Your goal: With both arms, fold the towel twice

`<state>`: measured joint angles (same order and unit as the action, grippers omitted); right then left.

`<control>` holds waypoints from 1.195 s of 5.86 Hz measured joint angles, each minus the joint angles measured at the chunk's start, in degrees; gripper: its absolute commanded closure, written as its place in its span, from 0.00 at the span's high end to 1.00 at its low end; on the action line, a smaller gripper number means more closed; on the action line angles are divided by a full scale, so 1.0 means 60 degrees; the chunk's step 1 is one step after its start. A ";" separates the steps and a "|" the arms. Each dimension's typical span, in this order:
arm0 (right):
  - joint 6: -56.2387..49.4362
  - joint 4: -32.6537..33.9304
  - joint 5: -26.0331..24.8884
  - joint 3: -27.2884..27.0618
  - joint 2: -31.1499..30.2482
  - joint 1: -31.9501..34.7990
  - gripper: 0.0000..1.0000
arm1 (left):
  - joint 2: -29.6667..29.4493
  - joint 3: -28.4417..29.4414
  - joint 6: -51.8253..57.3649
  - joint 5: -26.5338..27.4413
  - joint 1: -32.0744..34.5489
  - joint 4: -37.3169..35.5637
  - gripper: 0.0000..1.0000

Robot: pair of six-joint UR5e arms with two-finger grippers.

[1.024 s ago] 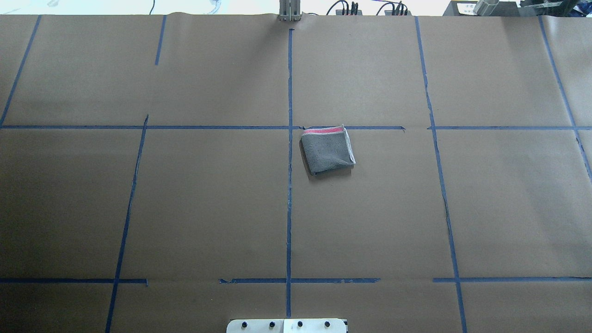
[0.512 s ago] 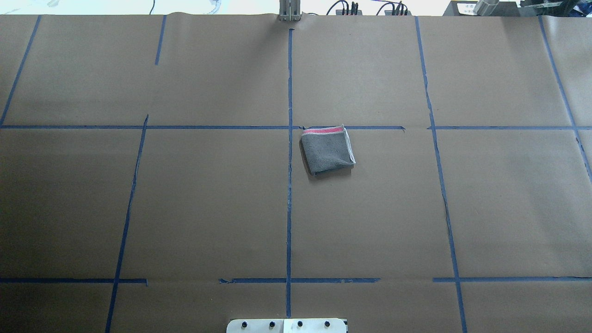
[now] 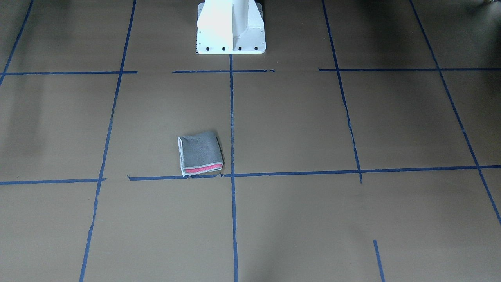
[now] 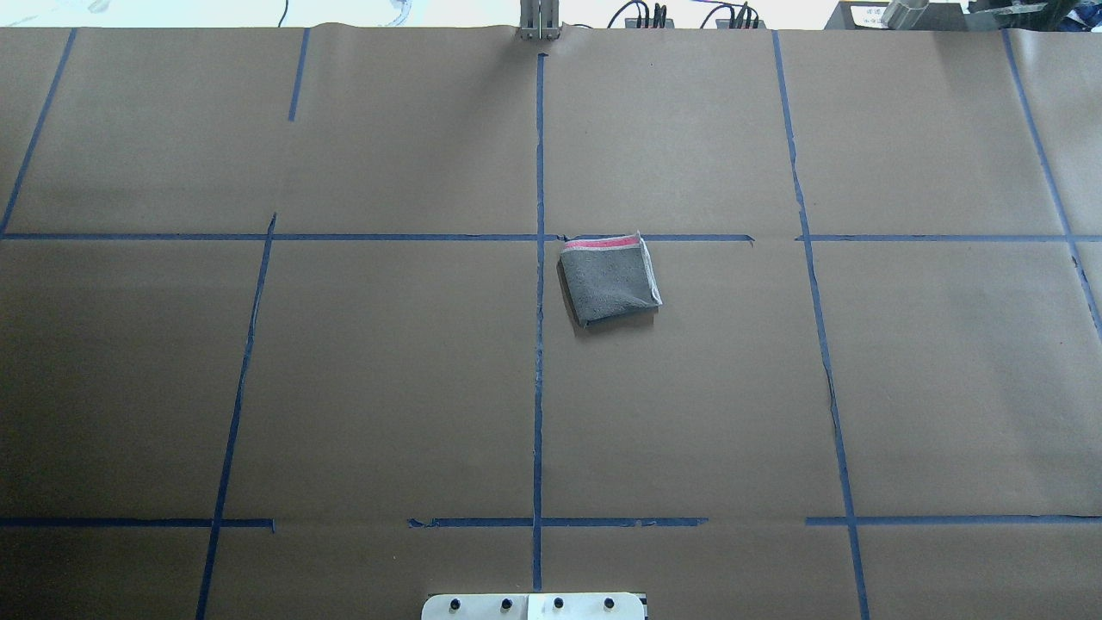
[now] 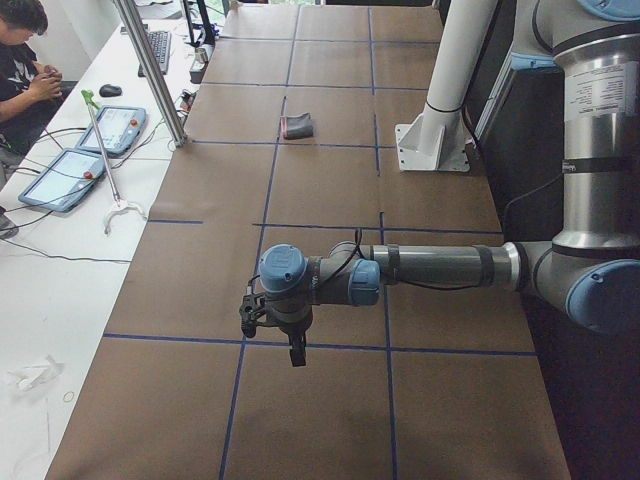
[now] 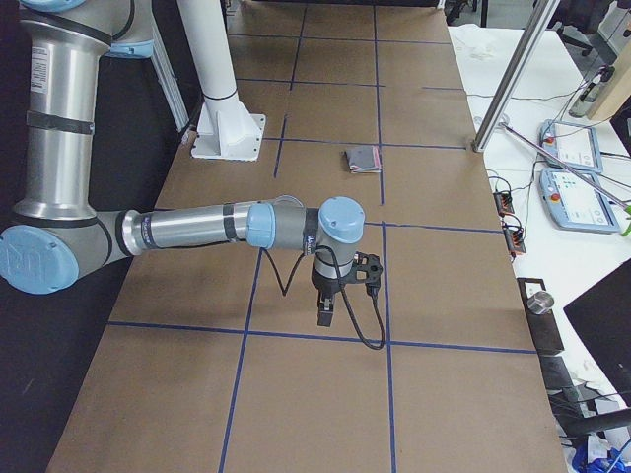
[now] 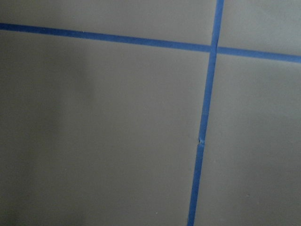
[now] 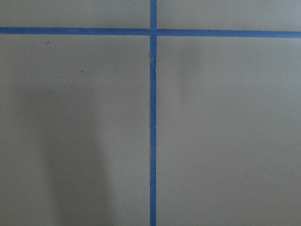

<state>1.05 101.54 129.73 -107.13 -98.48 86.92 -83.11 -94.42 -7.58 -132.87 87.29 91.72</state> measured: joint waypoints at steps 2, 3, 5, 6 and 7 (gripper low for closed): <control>-0.0090 -0.0004 0.0000 -0.0027 0.0010 0.0000 1.00 | -0.0007 -0.0048 0.0192 0.0021 -0.0021 0.0020 1.00; -0.0134 -0.0004 -0.0009 -0.0006 0.0000 0.0000 1.00 | -0.0002 -0.0068 0.0378 0.0020 -0.0026 0.0017 1.00; -0.0099 -0.0557 -0.0061 0.0832 0.0068 -0.0010 1.00 | -0.0019 -0.0072 0.0532 0.0012 -0.0031 0.0019 1.00; 0.0004 -0.1277 -0.0075 0.1525 0.0163 -0.0013 1.00 | -0.0028 -0.0075 0.0542 0.0011 -0.0031 0.0021 1.00; 0.0245 -0.1703 -0.0075 0.1905 0.0297 -0.0015 1.00 | -0.0038 -0.0080 0.0545 0.0015 -0.0031 0.0018 1.00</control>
<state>2.52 91.32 129.28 -95.70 -96.69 86.84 -83.34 -94.90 -4.31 -132.78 87.10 91.82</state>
